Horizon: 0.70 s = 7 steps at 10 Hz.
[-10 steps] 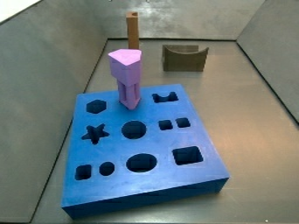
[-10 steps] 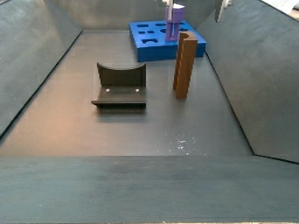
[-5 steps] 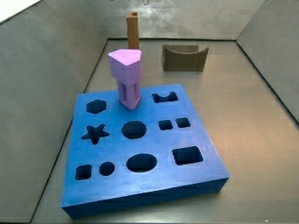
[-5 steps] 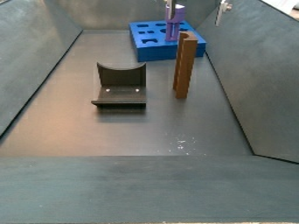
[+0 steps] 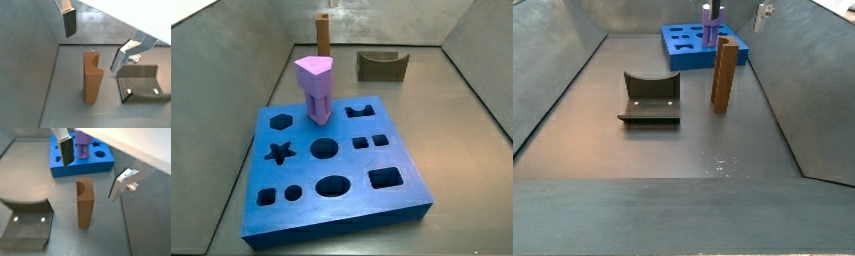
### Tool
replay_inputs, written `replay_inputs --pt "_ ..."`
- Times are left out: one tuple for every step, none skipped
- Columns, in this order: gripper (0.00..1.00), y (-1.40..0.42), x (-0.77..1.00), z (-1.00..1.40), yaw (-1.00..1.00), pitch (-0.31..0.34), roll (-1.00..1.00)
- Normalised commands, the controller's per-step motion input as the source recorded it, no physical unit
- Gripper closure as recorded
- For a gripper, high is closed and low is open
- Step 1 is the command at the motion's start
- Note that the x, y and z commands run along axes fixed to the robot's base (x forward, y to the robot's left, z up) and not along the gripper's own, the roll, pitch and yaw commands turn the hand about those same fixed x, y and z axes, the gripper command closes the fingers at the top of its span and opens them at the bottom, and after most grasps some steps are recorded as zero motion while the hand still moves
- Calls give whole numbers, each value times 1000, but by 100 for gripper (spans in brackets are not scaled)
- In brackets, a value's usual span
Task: Pick up the arch object. Move up. Rotate the arch object. Move to above the board. Insert the arch object.
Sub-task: Rotate the arch object.
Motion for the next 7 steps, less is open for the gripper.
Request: replay_inputs --pt "0 12 31 -28 -1000 14 -20" --pt "0 12 31 -28 -1000 16 -22" --pt "0 12 31 -28 -1000 17 -24" --pt "0 12 31 -27 -1000 19 -27" --pt "0 12 31 -27 -1000 22 -31" --pt "0 12 31 -27 -1000 25 -36" --pt "0 12 31 -26 -1000 31 -45"
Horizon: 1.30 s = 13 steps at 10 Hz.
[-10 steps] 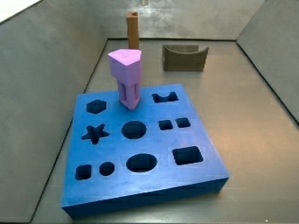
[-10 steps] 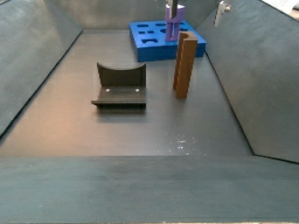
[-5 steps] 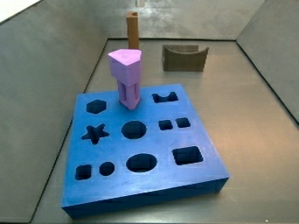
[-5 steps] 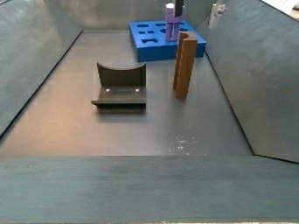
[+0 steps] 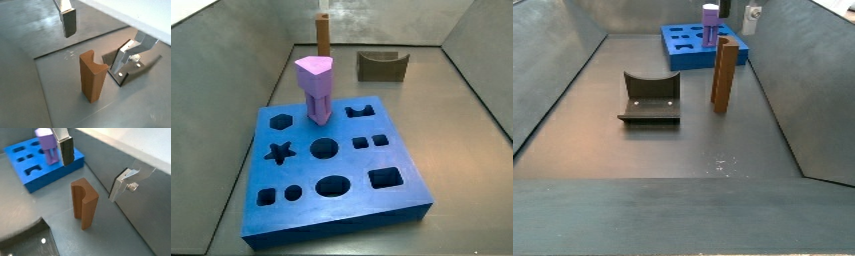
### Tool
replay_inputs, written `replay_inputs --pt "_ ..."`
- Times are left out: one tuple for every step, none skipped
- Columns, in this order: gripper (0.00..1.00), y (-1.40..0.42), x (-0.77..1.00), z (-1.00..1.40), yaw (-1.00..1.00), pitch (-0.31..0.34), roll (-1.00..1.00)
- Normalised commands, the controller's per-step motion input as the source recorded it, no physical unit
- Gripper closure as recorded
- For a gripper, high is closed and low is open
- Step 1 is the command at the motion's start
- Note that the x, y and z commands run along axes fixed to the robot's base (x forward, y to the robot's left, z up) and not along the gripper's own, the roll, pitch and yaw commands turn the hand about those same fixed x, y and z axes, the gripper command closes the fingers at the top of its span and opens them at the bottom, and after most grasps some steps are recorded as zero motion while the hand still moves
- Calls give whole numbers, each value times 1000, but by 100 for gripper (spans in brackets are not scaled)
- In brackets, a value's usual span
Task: Pick up the arch object. Move up. Rotate the arch object. Move to above the board. Insert the arch object.
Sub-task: Rotate the arch object.
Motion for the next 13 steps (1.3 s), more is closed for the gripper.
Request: replay_inputs --pt "0 12 31 -26 -1000 38 -55" --pt "0 12 31 -26 -951 43 -61" --pt "0 13 32 -24 -530 42 -61" --pt "0 13 33 -23 -367 41 -61" --pt "0 0 0 -1000 -189 40 -61" --pt "0 1 8 -1000 -123 32 -60" --pt "0 3 28 -1000 -68 -4 -58" --pt "0 4 22 -969 -52 -22 -58" --pt "0 5 11 -756 -43 -42 -58" --pt "0 5 7 -648 -41 -48 -58" --pt "0 7 8 -377 -37 -55 -60" --pt "0 7 12 -273 -35 -56 -60" --pt "100 0 0 0 -33 -52 -62"
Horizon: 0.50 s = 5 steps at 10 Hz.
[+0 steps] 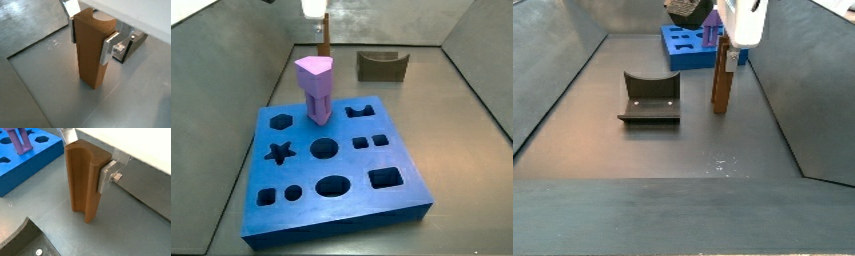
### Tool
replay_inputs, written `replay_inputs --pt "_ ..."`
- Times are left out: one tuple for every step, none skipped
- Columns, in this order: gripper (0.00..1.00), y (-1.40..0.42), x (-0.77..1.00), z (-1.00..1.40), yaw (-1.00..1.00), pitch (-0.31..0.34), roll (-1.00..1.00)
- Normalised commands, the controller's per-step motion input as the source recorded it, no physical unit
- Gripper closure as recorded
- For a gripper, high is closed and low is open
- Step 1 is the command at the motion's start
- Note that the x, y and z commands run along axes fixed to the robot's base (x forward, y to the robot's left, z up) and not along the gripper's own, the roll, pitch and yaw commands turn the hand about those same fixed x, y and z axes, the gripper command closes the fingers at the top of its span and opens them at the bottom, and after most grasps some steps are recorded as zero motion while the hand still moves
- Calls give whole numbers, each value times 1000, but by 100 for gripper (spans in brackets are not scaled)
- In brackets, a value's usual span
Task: Pick up the arch object. Move up. Rotate the arch object. Move to above the board. Insert the arch object.
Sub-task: Move to above the board.
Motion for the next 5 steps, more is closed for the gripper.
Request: replay_inputs --pt "100 -48 -71 1000 27 -26 3" --pt "100 -48 -77 1000 28 -13 2" --pt "100 -45 -78 1000 31 0 2" --pt "100 -44 -68 1000 28 20 3" --pt "100 -43 -64 1000 25 33 4"
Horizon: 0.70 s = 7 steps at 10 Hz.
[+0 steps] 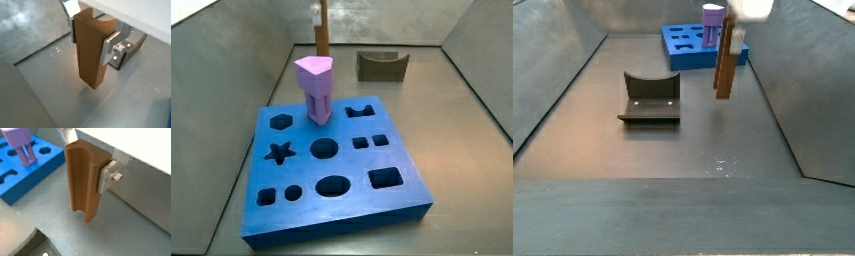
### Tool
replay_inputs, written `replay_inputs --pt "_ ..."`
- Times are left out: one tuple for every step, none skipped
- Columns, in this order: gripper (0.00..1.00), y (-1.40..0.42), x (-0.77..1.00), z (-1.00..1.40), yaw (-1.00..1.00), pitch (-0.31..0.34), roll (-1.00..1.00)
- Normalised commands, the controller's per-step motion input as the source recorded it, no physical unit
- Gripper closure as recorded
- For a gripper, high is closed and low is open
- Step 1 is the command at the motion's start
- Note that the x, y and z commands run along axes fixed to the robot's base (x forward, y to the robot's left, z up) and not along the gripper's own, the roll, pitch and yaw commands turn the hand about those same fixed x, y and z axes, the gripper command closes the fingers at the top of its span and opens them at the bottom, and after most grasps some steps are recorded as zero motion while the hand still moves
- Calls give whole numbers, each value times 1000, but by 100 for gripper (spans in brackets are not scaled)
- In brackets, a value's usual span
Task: Pick up the arch object. Move up. Rotate the arch object. Move to above the board. Insert the arch object.
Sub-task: Move to above the board.
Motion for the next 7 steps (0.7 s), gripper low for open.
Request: replay_inputs --pt "100 -43 -62 1000 23 38 4" --pt "100 -43 -55 1000 23 46 5" --pt "100 -43 -44 1000 22 59 6" --pt "100 -42 -33 1000 22 73 5" --pt "100 -37 -16 948 22 84 5" --pt "100 -31 -3 783 23 91 4" --pt "100 -25 5 617 23 93 4"
